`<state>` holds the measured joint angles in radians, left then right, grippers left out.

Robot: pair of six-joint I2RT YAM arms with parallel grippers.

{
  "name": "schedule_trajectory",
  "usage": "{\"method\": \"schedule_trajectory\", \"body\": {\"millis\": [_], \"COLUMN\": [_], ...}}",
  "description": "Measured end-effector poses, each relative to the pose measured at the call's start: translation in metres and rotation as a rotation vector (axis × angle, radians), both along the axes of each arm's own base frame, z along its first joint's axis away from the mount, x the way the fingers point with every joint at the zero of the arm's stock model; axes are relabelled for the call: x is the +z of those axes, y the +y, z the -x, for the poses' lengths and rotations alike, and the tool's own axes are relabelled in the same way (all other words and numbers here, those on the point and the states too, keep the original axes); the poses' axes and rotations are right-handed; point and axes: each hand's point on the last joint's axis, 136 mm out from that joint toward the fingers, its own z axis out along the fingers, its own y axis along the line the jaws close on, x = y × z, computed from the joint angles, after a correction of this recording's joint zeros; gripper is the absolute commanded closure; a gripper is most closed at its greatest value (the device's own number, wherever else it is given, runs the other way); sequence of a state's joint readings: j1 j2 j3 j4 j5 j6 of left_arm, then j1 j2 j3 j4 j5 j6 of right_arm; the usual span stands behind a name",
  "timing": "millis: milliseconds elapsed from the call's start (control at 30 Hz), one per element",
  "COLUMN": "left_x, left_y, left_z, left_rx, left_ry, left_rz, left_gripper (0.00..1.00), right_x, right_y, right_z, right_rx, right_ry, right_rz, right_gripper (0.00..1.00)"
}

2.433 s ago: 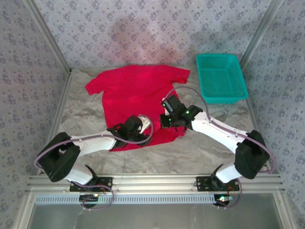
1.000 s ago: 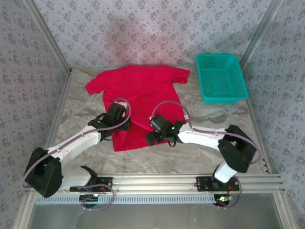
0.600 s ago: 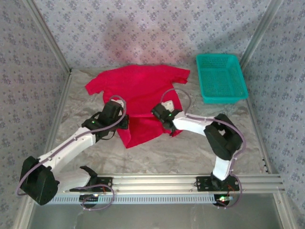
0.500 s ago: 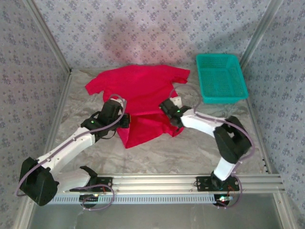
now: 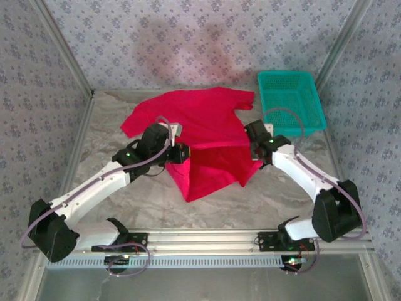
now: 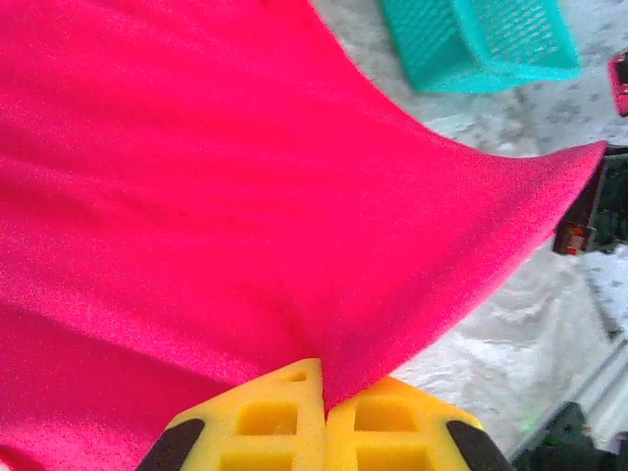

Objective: Fold the inside-out t-shirt

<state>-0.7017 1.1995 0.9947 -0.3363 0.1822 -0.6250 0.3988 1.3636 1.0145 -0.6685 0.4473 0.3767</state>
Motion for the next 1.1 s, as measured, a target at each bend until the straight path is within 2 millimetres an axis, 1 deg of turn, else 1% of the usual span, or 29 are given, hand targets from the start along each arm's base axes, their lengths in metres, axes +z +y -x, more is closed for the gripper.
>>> {"method": "schedule_trajectory", "body": {"millis": [33, 100, 167, 233, 333, 367, 400, 467, 500, 567, 633, 700, 733, 767, 833, 900, 967, 1000, 1033, 1100], "left_x": [0.005, 0.011, 0.011, 0.005, -0.012, -0.021, -0.027, -0.035, -0.036, -0.034, -0.027, -0.021, -0.018, -0.015, -0.010, -0.006, -0.004, -0.003, -0.002, 0.002], "left_y": [-0.002, -0.006, -0.014, -0.024, -0.039, -0.043, -0.047, -0.055, -0.059, -0.067, -0.072, -0.074, -0.075, -0.076, -0.077, -0.078, -0.078, -0.078, -0.078, -0.078], "left_z": [0.000, -0.002, -0.008, -0.017, -0.030, -0.034, -0.037, -0.044, -0.047, -0.052, -0.055, -0.056, -0.057, -0.058, -0.059, -0.060, -0.060, -0.060, -0.060, -0.060], "left_rx": [-0.007, -0.013, -0.018, -0.016, -0.005, -0.001, 0.002, 0.005, 0.005, 0.000, -0.006, -0.008, -0.007, -0.006, -0.005, -0.003, -0.003, -0.001, 0.001, 0.007], "left_ry": [-0.005, -0.006, 0.008, 0.038, 0.107, 0.139, 0.163, 0.204, 0.215, 0.231, 0.233, 0.229, 0.226, 0.223, 0.219, 0.217, 0.217, 0.220, 0.222, 0.230], "left_rz": [0.014, 0.029, 0.038, 0.043, 0.044, 0.041, 0.038, 0.039, 0.043, 0.058, 0.079, 0.093, 0.099, 0.105, 0.112, 0.117, 0.118, 0.119, 0.121, 0.128], "left_gripper": [1.00, 1.00, 1.00, 1.00, 1.00, 1.00, 1.00, 1.00, 1.00, 1.00, 1.00, 1.00, 1.00, 1.00, 1.00, 1.00, 1.00, 1.00, 1.00, 1.00], "right_x": [0.005, 0.010, 0.007, -0.005, -0.032, -0.042, -0.048, -0.052, -0.051, -0.044, -0.034, -0.024, -0.020, -0.017, -0.017, -0.026, -0.046, -0.058, -0.068, -0.089], "right_y": [-0.004, -0.008, -0.007, -0.003, 0.006, 0.008, 0.010, 0.014, 0.014, 0.015, 0.015, 0.018, 0.024, 0.030, 0.050, 0.076, 0.103, 0.114, 0.122, 0.140], "right_z": [-0.003, -0.010, -0.017, -0.025, -0.030, -0.029, -0.028, -0.026, -0.026, -0.021, -0.016, -0.004, 0.004, 0.013, 0.030, 0.043, 0.052, 0.054, 0.053, 0.041], "right_rx": [-0.015, -0.030, -0.038, -0.035, -0.027, -0.027, -0.026, -0.021, -0.017, -0.012, -0.004, 0.014, 0.030, 0.051, 0.102, 0.157, 0.194, 0.201, 0.201, 0.186], "right_ry": [-0.012, -0.019, 0.003, 0.051, 0.155, 0.193, 0.228, 0.267, 0.273, 0.271, 0.254, 0.227, 0.214, 0.206, 0.188, 0.171, 0.168, 0.169, 0.173, 0.172], "right_rz": [-0.029, -0.082, -0.133, -0.186, -0.251, -0.265, -0.272, -0.284, -0.287, -0.289, -0.290, -0.293, -0.299, -0.305, -0.331, -0.388, -0.461, -0.490, -0.508, -0.536], "right_gripper": [1.00, 0.95, 0.91, 0.86, 0.79, 0.68, 0.61, 0.52, 0.48, 0.46, 0.45, 0.49, 0.52, 0.57, 0.66, 0.74, 0.79, 0.80, 0.81, 0.79]}}
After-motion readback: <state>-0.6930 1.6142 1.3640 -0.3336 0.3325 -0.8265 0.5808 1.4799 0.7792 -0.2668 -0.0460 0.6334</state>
